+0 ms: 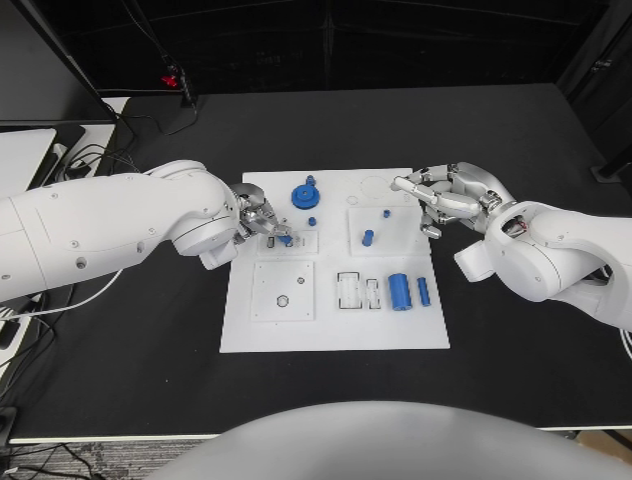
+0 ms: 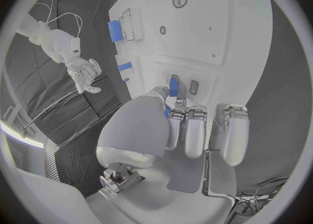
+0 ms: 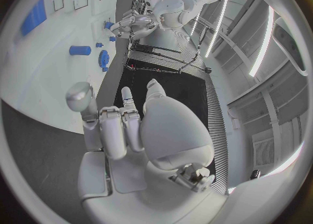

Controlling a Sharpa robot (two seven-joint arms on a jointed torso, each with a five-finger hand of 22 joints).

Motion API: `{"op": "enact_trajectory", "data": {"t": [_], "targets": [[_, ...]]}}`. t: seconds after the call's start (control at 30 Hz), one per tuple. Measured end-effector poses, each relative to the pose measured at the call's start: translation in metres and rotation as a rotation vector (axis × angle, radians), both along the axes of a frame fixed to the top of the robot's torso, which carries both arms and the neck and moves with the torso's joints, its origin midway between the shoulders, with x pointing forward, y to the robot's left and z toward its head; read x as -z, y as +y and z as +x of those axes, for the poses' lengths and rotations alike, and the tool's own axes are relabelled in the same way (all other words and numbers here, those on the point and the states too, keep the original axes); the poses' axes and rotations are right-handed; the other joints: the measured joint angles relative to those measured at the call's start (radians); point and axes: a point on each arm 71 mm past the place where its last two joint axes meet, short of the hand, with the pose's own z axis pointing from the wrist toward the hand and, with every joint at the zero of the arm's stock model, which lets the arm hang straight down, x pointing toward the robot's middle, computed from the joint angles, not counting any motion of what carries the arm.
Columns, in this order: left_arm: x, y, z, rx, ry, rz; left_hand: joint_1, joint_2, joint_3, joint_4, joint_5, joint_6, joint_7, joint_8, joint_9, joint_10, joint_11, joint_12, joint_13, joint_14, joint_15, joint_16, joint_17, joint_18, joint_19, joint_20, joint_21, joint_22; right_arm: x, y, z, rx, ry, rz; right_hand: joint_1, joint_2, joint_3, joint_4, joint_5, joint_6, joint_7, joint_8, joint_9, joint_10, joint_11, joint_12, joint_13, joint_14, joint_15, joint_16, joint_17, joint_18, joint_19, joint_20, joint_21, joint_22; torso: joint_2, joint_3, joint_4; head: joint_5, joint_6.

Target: Assemble the parts on the task board

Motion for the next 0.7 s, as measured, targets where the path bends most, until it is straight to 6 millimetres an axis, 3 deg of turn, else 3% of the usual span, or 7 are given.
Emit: {"op": "enact_trajectory", "data": {"t": [0.37, 0.7], "targets": [[0.0016, -0.0007, -0.0016, 0.01, 0.01, 0.003, -0.052, -0.009, -0.021, -0.001, 0.006, 0.018, -0.018, 0.0, -0.006, 0.0, 0.0, 0.0, -0.001, 0.0, 0.0, 0.0, 0.0, 0.0, 0.0, 0.0, 0.0, 0.001, 0.0, -0.0002, 0.0, 0.0, 0.0, 0.0, -0.001, -0.001, 0.0, 0.0, 0.0, 0.0, 0.0, 0.0, 0.0, 0.0, 0.0, -0.003, 0.0, 0.0, 0.0, 0.0, 0.0, 0.0, 0.0, 0.0, 0.0, 0.0, 0.0, -0.0001, 0.0, -0.001, 0.0], [0.0018, -0.0005, -0.0017, 0.012, 0.012, 0.004, -0.07, -0.014, -0.03, 0.0, 0.009, 0.016, -0.016, -0.006, -0.008, 0.0, 0.0, 0.0, -0.001, 0.0, 0.0, 0.0, 0.0, 0.0, 0.0, 0.0, 0.0, 0.001, 0.0001, -0.0001, 0.0001, 0.0, 0.0, 0.0, -0.001, -0.001, 0.0, 0.0, 0.0, 0.0, 0.0, 0.0, 0.0, 0.0, 0.0, -0.003, 0.0, 0.0, 0.0, 0.0, 0.0, 0.0, 0.0, 0.0, 0.0, 0.0, 0.0, -0.0004, 0.0, -0.001, 0.0]]}}
